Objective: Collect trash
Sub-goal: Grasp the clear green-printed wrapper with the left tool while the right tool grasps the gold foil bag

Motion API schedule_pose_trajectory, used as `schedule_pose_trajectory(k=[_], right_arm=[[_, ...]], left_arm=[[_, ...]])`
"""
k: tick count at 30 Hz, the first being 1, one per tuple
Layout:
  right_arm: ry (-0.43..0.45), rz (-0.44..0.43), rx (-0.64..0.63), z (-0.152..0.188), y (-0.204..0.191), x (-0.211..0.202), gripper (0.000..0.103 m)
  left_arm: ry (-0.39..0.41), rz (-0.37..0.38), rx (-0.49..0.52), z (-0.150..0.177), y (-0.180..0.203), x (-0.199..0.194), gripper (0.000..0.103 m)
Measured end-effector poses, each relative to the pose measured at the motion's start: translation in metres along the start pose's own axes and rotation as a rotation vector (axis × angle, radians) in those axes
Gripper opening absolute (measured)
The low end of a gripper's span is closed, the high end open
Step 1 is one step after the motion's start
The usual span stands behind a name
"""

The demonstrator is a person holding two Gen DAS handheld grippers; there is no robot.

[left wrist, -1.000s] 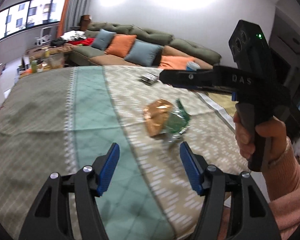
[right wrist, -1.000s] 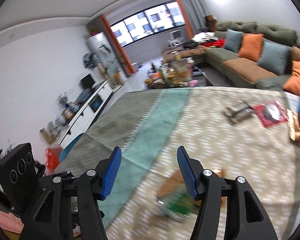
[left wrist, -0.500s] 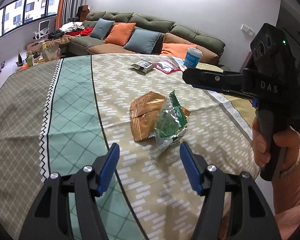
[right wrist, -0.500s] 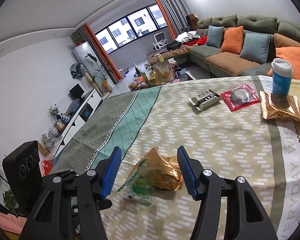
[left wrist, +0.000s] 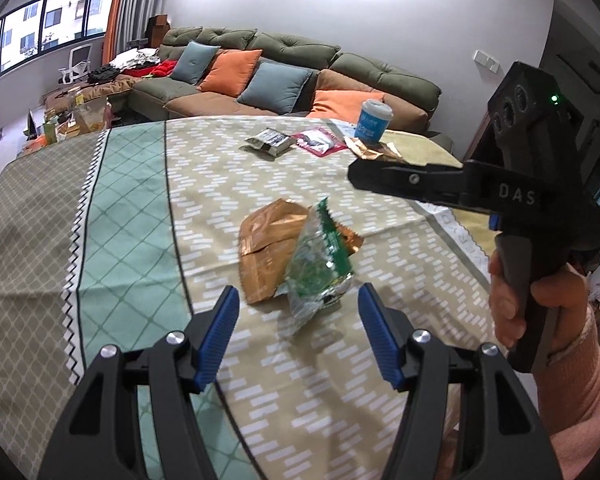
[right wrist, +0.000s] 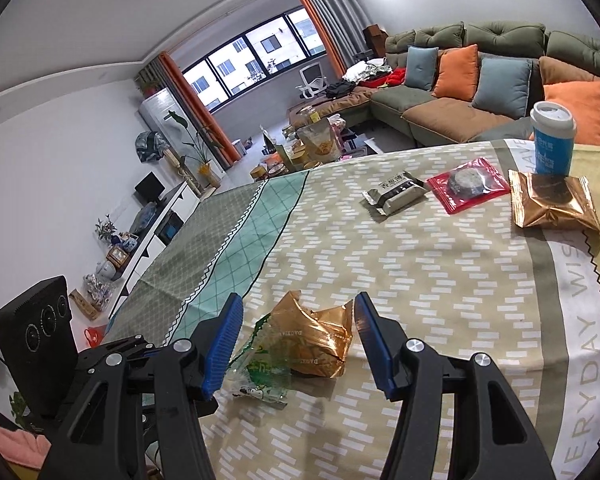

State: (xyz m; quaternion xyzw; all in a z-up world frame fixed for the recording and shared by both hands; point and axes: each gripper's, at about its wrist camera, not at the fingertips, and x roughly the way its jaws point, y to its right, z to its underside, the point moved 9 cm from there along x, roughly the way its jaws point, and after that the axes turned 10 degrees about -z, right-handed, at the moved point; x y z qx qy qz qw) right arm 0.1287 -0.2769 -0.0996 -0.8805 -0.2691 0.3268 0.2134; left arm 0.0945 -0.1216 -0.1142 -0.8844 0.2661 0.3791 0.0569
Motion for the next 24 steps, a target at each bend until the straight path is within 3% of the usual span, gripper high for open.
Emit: schedule_pose_trajectory(k=[2, 4, 8, 10, 14, 15, 24], right_arm=[[0.0, 0.001, 0.006, -0.001, 0.003, 0.0, 0.059], [0.0, -0.002, 0.012, 0.0, 0.004, 0.0, 0.059], [-0.004, -0.009, 0.022, 0.002, 0.007, 0.001, 0.059], [-0.008, -0.012, 0.026, 0.003, 0.009, 0.003, 0.059], [-0.014, -0.016, 0.037, 0.006, 0.013, 0.005, 0.059], [-0.017, -0.016, 0.04, 0.007, 0.014, 0.006, 0.059], [-0.079, 0.007, 0.063, 0.019, 0.021, 0.026, 0.062]], left_arm=[[0.01, 0.008, 0.006, -0.004, 0.003, 0.001, 0.06], [0.004, 0.032, -0.002, -0.007, 0.006, 0.007, 0.05], [-0.016, 0.053, -0.005, -0.008, 0.009, 0.018, 0.043], [-0.032, 0.068, -0.009, -0.006, 0.011, 0.023, 0.029], [-0.051, 0.063, -0.001, -0.001, 0.011, 0.028, 0.017], [-0.06, 0.071, -0.005, 0.0, 0.011, 0.028, 0.009], [-0.009, 0.076, -0.068, -0.001, -0.015, 0.001, 0.009]])
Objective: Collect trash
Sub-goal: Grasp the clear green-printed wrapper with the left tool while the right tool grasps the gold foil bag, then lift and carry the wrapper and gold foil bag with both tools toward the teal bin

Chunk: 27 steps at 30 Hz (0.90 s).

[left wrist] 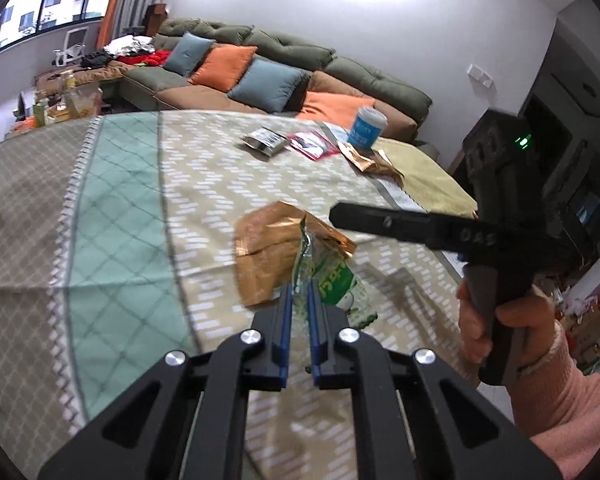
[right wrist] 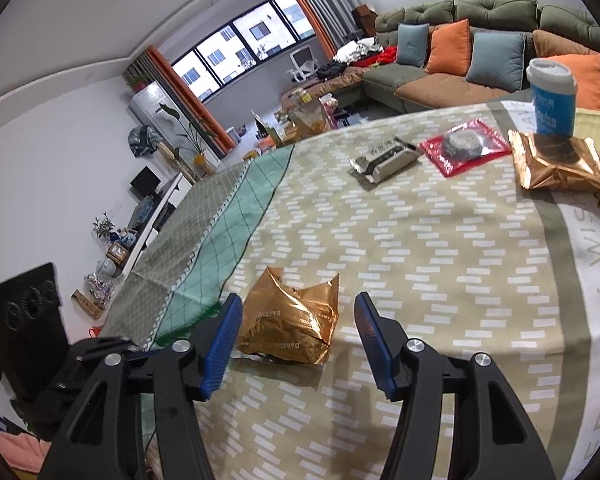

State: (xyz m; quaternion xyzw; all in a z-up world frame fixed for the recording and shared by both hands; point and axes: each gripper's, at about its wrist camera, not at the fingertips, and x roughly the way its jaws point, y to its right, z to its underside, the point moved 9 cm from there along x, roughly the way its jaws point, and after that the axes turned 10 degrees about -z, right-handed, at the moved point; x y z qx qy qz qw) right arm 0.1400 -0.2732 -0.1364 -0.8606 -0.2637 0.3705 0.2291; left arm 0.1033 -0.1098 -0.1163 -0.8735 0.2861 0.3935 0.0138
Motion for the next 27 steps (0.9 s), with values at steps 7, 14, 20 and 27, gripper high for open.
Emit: schedule_pose_trajectory(k=[7, 14, 20, 27], right_arm=[[-0.039, -0.001, 0.027, 0.006, 0.004, 0.019, 0.078], [-0.066, -0.017, 0.022, 0.011, -0.003, 0.027, 0.048], [-0.063, -0.04, 0.015, 0.013, -0.01, 0.027, 0.039], [-0.044, -0.088, -0.031, 0.008, -0.037, 0.025, 0.037]], left_arm=[[0.031, -0.059, -0.069, 0.003, -0.036, -0.024, 0.009], [0.041, -0.096, -0.112, 0.01, -0.06, -0.037, 0.009], [0.041, -0.121, -0.119, 0.016, -0.067, -0.043, 0.009], [0.054, -0.146, -0.132, 0.018, -0.077, -0.053, 0.009]])
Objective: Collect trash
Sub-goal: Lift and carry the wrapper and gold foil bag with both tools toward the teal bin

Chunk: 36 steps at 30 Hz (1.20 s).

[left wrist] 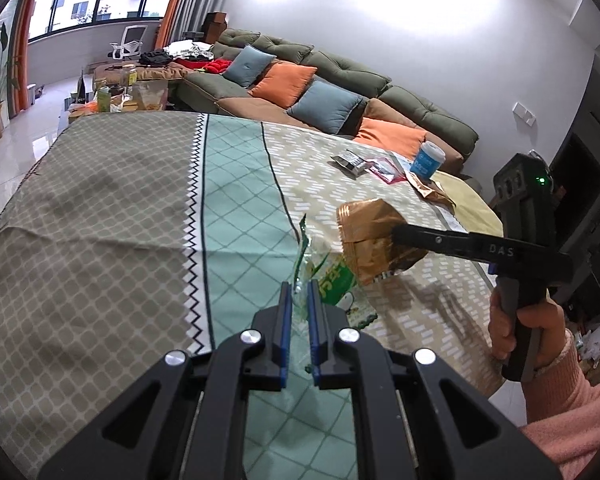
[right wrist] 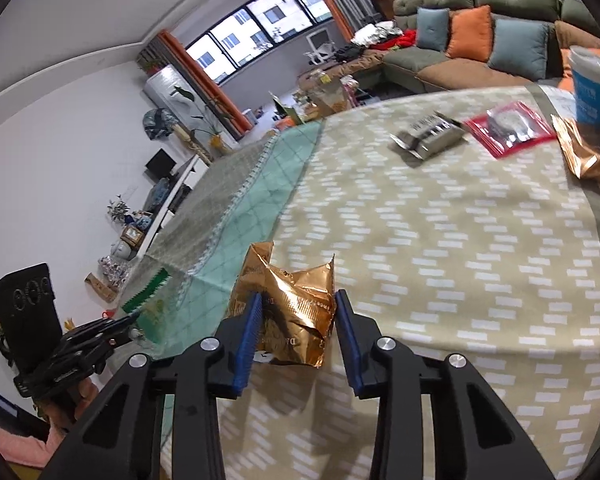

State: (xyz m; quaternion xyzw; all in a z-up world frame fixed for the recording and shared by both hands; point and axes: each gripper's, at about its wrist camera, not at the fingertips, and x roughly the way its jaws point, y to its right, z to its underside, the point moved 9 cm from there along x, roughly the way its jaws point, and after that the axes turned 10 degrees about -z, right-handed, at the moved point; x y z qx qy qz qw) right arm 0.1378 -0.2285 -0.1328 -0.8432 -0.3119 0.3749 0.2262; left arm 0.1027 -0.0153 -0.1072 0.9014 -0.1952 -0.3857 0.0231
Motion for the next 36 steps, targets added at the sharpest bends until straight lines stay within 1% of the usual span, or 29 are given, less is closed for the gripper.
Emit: schedule_pose_trajectory(k=[5, 17, 36], right_arm=[[-0.002, -0.036, -0.031, -0.004, -0.018, 0.006, 0.037], [-0.034, -0.096, -0.07, -0.008, -0.046, 0.03, 0.037], [-0.092, -0.156, -0.123, -0.01, -0.079, 0.068, 0.037]], left_arm=[[0.013, -0.024, -0.01, 0.0, -0.009, -0.009, 0.009], [0.037, -0.087, -0.04, 0.001, -0.037, -0.027, 0.009], [0.073, -0.174, -0.113, 0.004, -0.085, -0.054, 0.009]])
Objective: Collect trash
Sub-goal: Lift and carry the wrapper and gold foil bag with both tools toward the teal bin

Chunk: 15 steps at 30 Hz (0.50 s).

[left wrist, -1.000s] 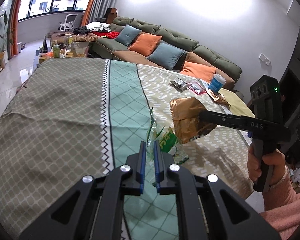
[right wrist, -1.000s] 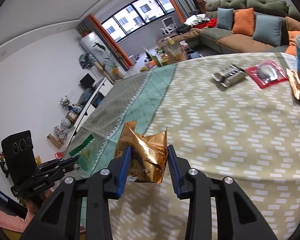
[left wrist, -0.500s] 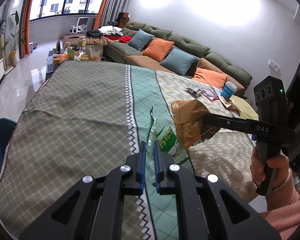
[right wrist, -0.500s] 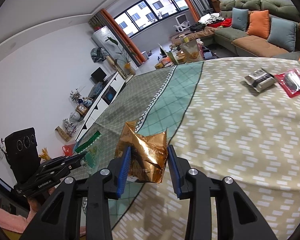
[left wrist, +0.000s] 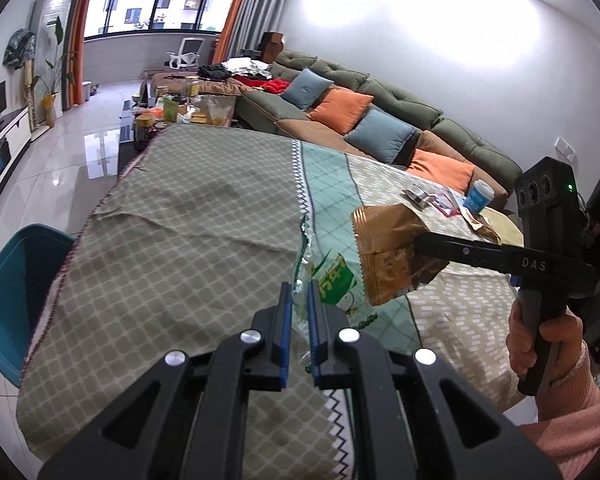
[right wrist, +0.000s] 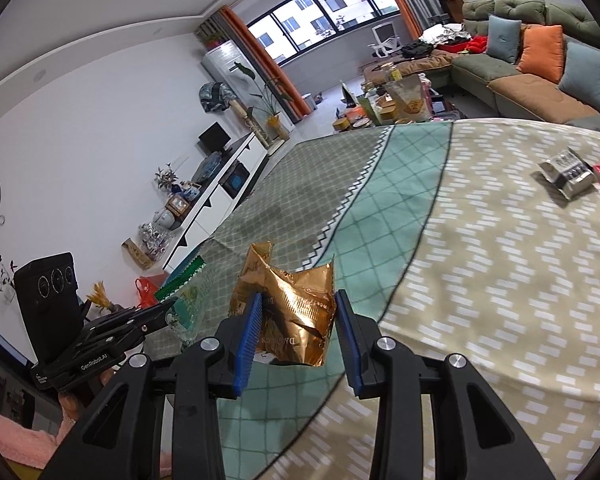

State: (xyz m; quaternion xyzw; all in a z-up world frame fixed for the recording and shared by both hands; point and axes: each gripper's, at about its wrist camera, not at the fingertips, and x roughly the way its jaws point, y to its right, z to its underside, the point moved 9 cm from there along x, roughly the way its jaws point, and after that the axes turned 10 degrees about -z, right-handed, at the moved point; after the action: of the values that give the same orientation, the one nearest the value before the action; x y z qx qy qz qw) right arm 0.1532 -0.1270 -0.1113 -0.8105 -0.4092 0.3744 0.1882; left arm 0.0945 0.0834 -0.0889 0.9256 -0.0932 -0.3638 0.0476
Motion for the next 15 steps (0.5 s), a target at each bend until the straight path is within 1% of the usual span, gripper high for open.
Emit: schedule_pose_trajectory(k=[15], right_arm=[[-0.061, -0.047, -0.046, 0.0, -0.031, 0.036, 0.037]], left_arm=[[0.019, -0.063, -0.058, 0.001, -0.044, -0.014, 0.009]])
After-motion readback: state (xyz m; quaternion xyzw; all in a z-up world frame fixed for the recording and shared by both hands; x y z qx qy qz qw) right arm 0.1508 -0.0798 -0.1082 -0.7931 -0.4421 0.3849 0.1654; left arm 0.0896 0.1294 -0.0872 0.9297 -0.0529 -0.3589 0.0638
